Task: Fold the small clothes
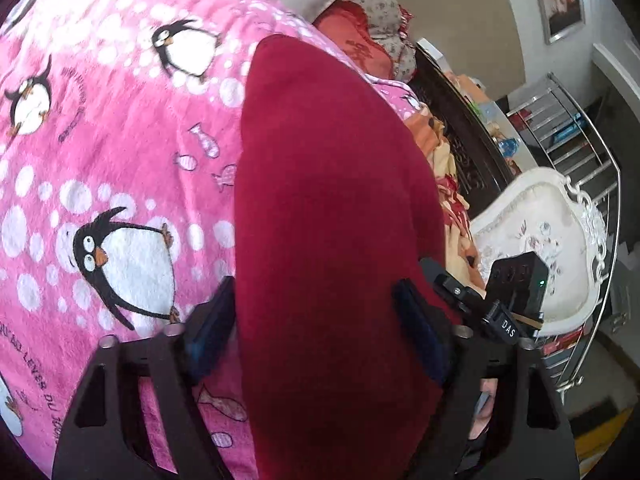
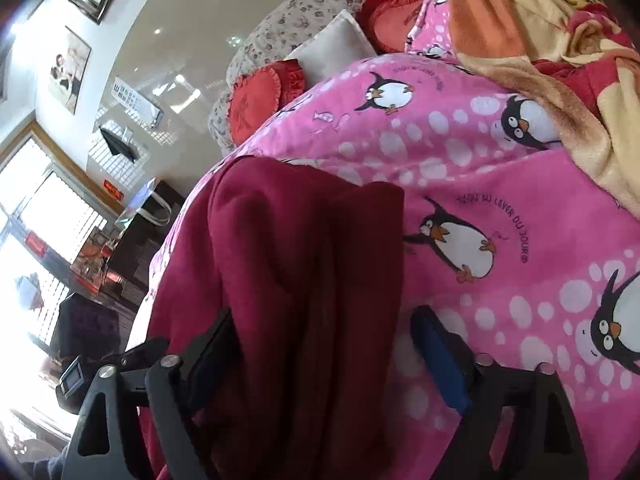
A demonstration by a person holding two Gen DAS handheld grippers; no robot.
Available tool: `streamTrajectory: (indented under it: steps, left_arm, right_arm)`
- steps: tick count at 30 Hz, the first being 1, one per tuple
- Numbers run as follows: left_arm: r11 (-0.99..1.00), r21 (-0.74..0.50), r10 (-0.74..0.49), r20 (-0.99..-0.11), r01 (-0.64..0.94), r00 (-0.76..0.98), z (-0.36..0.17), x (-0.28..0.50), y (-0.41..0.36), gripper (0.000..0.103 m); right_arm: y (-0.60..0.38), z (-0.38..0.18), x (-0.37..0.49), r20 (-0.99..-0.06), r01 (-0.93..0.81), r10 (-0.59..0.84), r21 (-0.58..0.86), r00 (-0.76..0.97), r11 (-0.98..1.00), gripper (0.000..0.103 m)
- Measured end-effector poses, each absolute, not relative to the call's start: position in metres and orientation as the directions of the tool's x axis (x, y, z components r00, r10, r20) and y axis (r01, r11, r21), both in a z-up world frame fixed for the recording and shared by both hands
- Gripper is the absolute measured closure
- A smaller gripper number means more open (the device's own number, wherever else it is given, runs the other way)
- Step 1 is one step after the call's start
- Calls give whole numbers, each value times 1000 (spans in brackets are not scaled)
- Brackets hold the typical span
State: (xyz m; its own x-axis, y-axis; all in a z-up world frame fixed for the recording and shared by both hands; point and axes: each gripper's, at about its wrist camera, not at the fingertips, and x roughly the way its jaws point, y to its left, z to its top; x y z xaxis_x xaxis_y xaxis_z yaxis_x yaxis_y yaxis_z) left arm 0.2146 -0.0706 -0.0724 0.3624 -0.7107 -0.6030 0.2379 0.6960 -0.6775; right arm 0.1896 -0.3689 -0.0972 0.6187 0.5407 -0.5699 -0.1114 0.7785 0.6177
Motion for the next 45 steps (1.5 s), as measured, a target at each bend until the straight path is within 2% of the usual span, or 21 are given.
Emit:
streamTrajectory:
  steps: [1,3,4,6,9,13,16,18,20,21,23,27,30,32,35,37,39,43,45]
  left_arm:
    - [705,-665,-703,-608,246,369,-69,211,-71,34]
    - [717,-650,-691,-615,251,380,-62,207,-70,49]
    - [719,-649,-688,-614,250,386,-56,204,-67,52]
    - [720,-649,-685,-605,248,406,-47,199,-57,57]
    - [742,-624,-658,-606,246,447,-29,189,-33,57]
    - [799,-554,-583,-621,234,524,-2,178,21,57]
    - [843,-496,-524,-666,209,531,1,184,50,56]
    - [865,-461,-492,-704,198,513,-13,196,60,52]
    - [885,-433,-459,-744,174,486,-33,205,62,52]
    - [887,-431,-454,-751,165,479,-38,206,64,52]
    - [870,-461,-481,-720,175,500,-34,197,71,52]
    - [857,-460,-505,-657,233,560,-17,166,71,52]
    - [826,-470,-558,-601,312,572,-10,137,65,52]
    - [812,-465,-582,-603,352,545,-13,133,51,52]
    - [817,-469,-576,-640,336,508,-34,136,42,52]
    - [819,-485,-572,-647,307,503,-39,135,41,52]
    - [834,-474,-552,-685,284,476,-39,135,32,52]
    - [909,-346,-416,-776,233,474,-35,130,6,51]
    - [926,-311,-378,-797,217,471,-37,131,-4,48]
  right_arm:
    - [-368,-96,189,-559,-129,557,625,614,770,59]
    - [-363,-90,186,-552,-135,567,633,611,762,70]
    - [-362,-87,186,-547,-132,572,641,612,756,73]
    - [-355,-74,183,-519,-140,586,663,622,735,74]
    - [-330,-43,178,-458,-196,629,689,628,698,74]
    - [-280,-26,184,-421,-256,688,711,591,655,75]
    - [-242,-33,190,-428,-259,704,719,566,645,75]
    - [-224,-48,197,-456,-226,689,717,563,659,73]
    - [-218,-72,209,-508,-148,661,721,553,677,71]
    - [-221,-80,214,-526,-109,651,726,547,679,71]
    - [-230,-82,211,-493,-95,671,763,554,639,70]
    - [-224,-43,195,-559,-202,587,601,586,774,69]
    - [-213,-4,172,-541,-314,530,444,653,839,69]
    - [-186,18,153,-540,-429,537,325,648,843,69]
    - [-142,11,139,-628,-549,520,170,580,818,71]
    - [-119,-24,147,-756,-550,390,48,525,834,71]
    - [-123,-56,154,-815,-523,315,18,486,852,76]
    - [-150,-71,148,-740,-494,431,153,517,856,75]
    - [-147,-74,143,-724,-496,419,123,548,860,75]
